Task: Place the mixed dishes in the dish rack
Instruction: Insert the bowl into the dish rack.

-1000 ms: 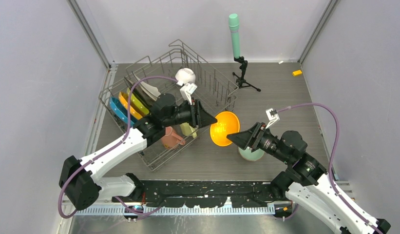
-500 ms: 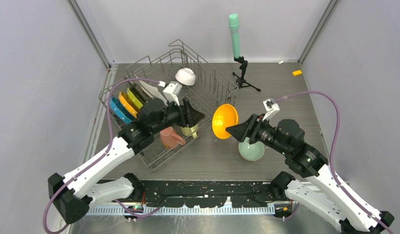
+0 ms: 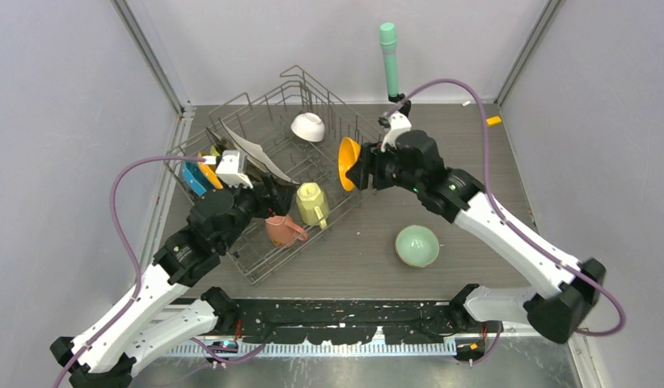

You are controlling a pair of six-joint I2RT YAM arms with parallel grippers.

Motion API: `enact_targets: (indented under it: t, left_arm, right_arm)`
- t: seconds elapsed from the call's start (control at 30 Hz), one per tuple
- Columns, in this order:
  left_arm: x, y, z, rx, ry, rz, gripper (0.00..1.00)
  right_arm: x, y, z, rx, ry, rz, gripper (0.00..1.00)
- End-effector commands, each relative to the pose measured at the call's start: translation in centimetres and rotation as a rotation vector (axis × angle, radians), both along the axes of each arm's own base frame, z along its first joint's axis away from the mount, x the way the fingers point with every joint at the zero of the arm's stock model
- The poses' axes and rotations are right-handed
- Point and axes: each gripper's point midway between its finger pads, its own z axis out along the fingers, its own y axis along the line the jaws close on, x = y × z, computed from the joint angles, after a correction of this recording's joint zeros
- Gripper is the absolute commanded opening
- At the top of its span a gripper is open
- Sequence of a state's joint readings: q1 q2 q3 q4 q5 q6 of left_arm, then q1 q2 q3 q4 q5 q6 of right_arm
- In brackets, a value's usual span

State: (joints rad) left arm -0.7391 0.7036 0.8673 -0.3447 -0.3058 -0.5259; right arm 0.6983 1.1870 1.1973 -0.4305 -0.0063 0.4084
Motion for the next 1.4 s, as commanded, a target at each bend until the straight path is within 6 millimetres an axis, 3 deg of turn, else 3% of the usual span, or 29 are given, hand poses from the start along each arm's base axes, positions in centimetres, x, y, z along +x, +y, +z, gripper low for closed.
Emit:
enact_targets:
  t: [0.0, 0.03, 0.07, 0.1, 0.13, 0.17, 0.2, 0.27, 0.4, 0.43, 0.6, 0.7, 0.77, 1.03, 1.37]
  left_arm:
    - [-0.1, 3.1, -0.4, 0.092, -0.018, 0.100, 0.84]
    - [-0.2, 3.3, -0.3, 0.097, -0.021, 0.105, 0.84]
    - [-0.3, 3.6, -0.4, 0.104, -0.021, 0.110, 0.85]
    - [-0.4, 3.7, -0.4, 0.109, -0.022, 0.113, 0.86]
    - [-0.5, 3.9, -0.4, 0.112, -0.023, 0.114, 0.87]
    - [-0.5, 4.0, -0.5, 0.118, -0.022, 0.116, 0.88]
    - [-0.6, 4.1, -0.6, 0.123, -0.020, 0.115, 0.89]
    - [-0.7, 4.2, -0.9, 0.135, -0.011, 0.118, 0.91]
    - [-1.0, 4.8, -1.5, 0.157, 0.007, 0.131, 0.95]
    - [-1.0, 5.0, -1.6, 0.160, 0.008, 0.136, 0.96]
    - [-1.4, 5.5, -1.8, 0.167, 0.010, 0.145, 0.98]
    - [-1.5, 5.6, -2.0, 0.171, 0.014, 0.145, 0.99]
    - [-1.5, 5.6, -2.1, 0.172, 0.015, 0.145, 0.99]
    - [-1.6, 5.7, -2.5, 0.177, 0.019, 0.147, 1.00]
    - [-1.6, 5.9, -2.4, 0.171, 0.012, 0.151, 1.00]
  right_arm:
    - [4.3, -0.1, 2.2, -0.152, -0.132, -0.054, 0.35]
    - [5.2, 0.2, 0.9, -0.203, -0.116, -0.060, 0.35]
    - [6.0, 0.4, 1.7, -0.207, -0.132, -0.070, 0.35]
    - [6.8, 0.8, 0.3, -0.254, -0.117, -0.062, 0.35]
    - [7.5, 1.1, 1.1, -0.255, -0.133, -0.074, 0.35]
    - [8.2, 1.5, -0.4, -0.296, -0.112, -0.068, 0.35]
    - [8.9, 1.6, 0.4, -0.301, -0.128, -0.079, 0.35]
    - [10.4, 2.4, -1.5, -0.369, -0.106, -0.077, 0.35]
    - [12.3, 3.4, -3.4, -0.487, -0.102, -0.067, 0.35]
    - [12.6, 3.7, -3.1, -0.510, -0.119, -0.059, 0.35]
    - [14.9, 4.1, -6.0, -0.706, -0.136, -0.089, 0.36]
    - [15.9, 4.5, -6.4, -0.778, -0.161, -0.092, 0.37]
    - [16.7, 4.8, -8.1, -0.841, -0.152, -0.085, 0.37]
    - [18.4, 5.2, -10.9, -0.968, -0.154, -0.064, 0.41]
    - [19.5, 6.1, -12.3, -1.005, -0.158, -0.045, 0.59]
